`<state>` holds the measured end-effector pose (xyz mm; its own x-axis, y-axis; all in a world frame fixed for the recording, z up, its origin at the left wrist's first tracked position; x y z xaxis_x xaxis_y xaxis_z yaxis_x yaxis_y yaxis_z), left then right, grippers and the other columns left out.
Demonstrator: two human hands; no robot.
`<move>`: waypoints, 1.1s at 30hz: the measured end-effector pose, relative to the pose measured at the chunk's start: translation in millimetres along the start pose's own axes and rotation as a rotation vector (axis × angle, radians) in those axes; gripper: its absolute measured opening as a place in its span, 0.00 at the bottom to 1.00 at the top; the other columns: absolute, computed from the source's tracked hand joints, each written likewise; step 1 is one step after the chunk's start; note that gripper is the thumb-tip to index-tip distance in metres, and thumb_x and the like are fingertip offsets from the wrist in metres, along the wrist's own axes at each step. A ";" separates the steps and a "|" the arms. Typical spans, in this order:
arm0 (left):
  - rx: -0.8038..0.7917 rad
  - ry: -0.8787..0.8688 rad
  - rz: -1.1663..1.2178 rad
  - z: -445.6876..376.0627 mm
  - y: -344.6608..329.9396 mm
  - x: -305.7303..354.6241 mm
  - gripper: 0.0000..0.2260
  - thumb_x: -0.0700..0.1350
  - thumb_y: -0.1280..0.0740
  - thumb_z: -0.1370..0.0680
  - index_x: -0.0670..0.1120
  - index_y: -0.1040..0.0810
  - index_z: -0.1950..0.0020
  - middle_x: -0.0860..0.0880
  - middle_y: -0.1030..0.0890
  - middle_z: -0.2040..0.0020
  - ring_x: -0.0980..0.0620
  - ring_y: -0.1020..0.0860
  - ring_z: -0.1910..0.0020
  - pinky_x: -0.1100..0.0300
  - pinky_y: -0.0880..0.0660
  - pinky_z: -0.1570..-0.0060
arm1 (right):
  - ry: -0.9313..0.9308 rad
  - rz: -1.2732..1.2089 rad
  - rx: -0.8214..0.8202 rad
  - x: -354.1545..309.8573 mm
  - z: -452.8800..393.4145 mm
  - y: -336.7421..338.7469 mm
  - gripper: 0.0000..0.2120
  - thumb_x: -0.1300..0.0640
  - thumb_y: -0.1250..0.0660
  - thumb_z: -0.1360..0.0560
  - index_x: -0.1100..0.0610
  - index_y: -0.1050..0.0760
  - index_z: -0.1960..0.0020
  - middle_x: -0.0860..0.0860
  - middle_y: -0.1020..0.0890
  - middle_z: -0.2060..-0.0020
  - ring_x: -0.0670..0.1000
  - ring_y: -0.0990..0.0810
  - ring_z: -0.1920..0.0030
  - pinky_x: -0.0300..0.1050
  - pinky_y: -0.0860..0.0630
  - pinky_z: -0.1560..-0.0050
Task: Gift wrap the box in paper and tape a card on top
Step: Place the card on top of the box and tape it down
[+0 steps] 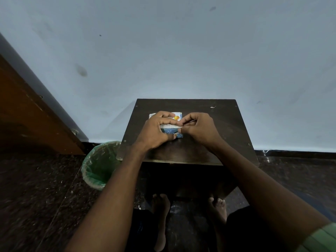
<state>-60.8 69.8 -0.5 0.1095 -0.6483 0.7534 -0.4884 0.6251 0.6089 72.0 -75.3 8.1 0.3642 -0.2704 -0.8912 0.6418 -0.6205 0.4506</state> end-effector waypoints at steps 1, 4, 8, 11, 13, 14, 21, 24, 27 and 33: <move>0.001 0.001 -0.003 0.2 -0.1 -0.2 0.22 0.39 0.16 0.32 0.57 0.11 0.42 0.57 0.20 0.34 0.58 0.22 0.35 0.68 0.26 0.37 | 0.012 0.020 0.016 -0.3 0.0 -1.2 0.09 0.60 0.18 0.35 0.52 0.15 0.57 0.47 0.12 0.63 0.47 0.12 0.60 0.55 0.15 0.48; 0.001 0.002 -0.012 0.9 0.0 0.8 0.21 0.40 0.16 0.31 0.57 0.11 0.43 0.58 0.20 0.35 0.59 0.22 0.36 0.69 0.26 0.37 | 0.037 0.051 0.045 -0.8 0.3 -3.6 0.11 0.62 0.18 0.35 0.52 0.16 0.58 0.46 0.12 0.63 0.45 0.13 0.61 0.52 0.14 0.49; 0.029 -0.011 -0.025 1.5 -1.1 2.2 0.19 0.41 0.16 0.30 0.57 0.11 0.43 0.57 0.19 0.36 0.58 0.21 0.36 0.63 0.24 0.35 | 0.071 0.068 0.065 -0.6 1.8 -6.7 0.11 0.65 0.18 0.34 0.56 0.16 0.56 0.48 0.13 0.61 0.45 0.13 0.62 0.46 0.14 0.53; 0.094 -0.007 -0.060 1.6 -4.6 5.5 0.16 0.43 0.17 0.30 0.58 0.10 0.45 0.57 0.18 0.38 0.59 0.20 0.38 0.61 0.24 0.36 | 0.085 0.054 0.097 0.7 3.1 -7.7 0.11 0.66 0.19 0.34 0.57 0.16 0.56 0.48 0.13 0.61 0.45 0.14 0.62 0.41 0.15 0.55; 0.147 0.012 -0.082 0.9 -7.2 8.4 0.12 0.45 0.18 0.29 0.58 0.10 0.48 0.57 0.17 0.41 0.61 0.20 0.40 0.64 0.25 0.38 | 0.099 0.037 0.112 1.6 3.8 -8.2 0.11 0.67 0.19 0.34 0.58 0.16 0.56 0.49 0.13 0.61 0.45 0.14 0.62 0.37 0.16 0.57; 0.174 0.027 -0.092 0.6 -8.4 9.8 0.10 0.46 0.18 0.29 0.58 0.10 0.49 0.58 0.17 0.42 0.62 0.20 0.41 0.66 0.26 0.40 | 0.099 0.024 0.118 2.2 4.1 -8.0 0.10 0.67 0.19 0.34 0.59 0.17 0.56 0.49 0.13 0.61 0.45 0.14 0.62 0.37 0.17 0.58; 0.317 0.110 -0.043 -5.0 -12.4 11.8 0.05 0.50 0.17 0.30 0.57 0.10 0.57 0.58 0.13 0.51 0.61 0.17 0.50 0.57 0.20 0.46 | 0.094 -0.011 0.131 4.6 4.8 -6.8 0.11 0.67 0.18 0.34 0.58 0.16 0.57 0.49 0.12 0.63 0.44 0.13 0.62 0.43 0.14 0.56; 0.349 0.182 -0.037 -10.0 -10.5 9.8 0.08 0.51 0.16 0.32 0.55 0.10 0.56 0.56 0.14 0.56 0.59 0.17 0.57 0.55 0.18 0.54 | 0.095 -0.002 0.131 4.3 3.7 -6.0 0.12 0.67 0.18 0.35 0.58 0.16 0.57 0.48 0.12 0.63 0.44 0.13 0.62 0.44 0.14 0.56; 0.345 0.243 -0.070 -13.7 -11.4 10.0 0.09 0.52 0.15 0.32 0.55 0.11 0.56 0.56 0.15 0.57 0.59 0.18 0.61 0.58 0.19 0.58 | 0.090 0.022 0.121 5.0 3.3 -7.2 0.12 0.67 0.18 0.35 0.58 0.16 0.57 0.48 0.12 0.63 0.43 0.13 0.62 0.46 0.14 0.55; 0.377 0.263 -0.066 -16.2 -12.5 7.5 0.08 0.41 0.21 0.27 0.54 0.12 0.53 0.59 0.14 0.56 0.62 0.17 0.60 0.54 0.16 0.53 | 0.026 0.104 -0.018 4.1 -8.3 6.0 0.12 0.69 0.27 0.32 0.54 0.15 0.55 0.48 0.12 0.62 0.46 0.12 0.58 0.54 0.15 0.47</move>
<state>-39.9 64.1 1.5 0.3431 -0.5192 0.7828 -0.7480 0.3531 0.5620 82.9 -74.0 7.6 0.4467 -0.3133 -0.8380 0.6117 -0.5766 0.5416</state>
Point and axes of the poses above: each hand's wrist, its own z-axis away from the middle knuckle, its own y-axis out of the back of the hand, x = y × z, the point moved 3 cm from there along -z, towards the middle knuckle
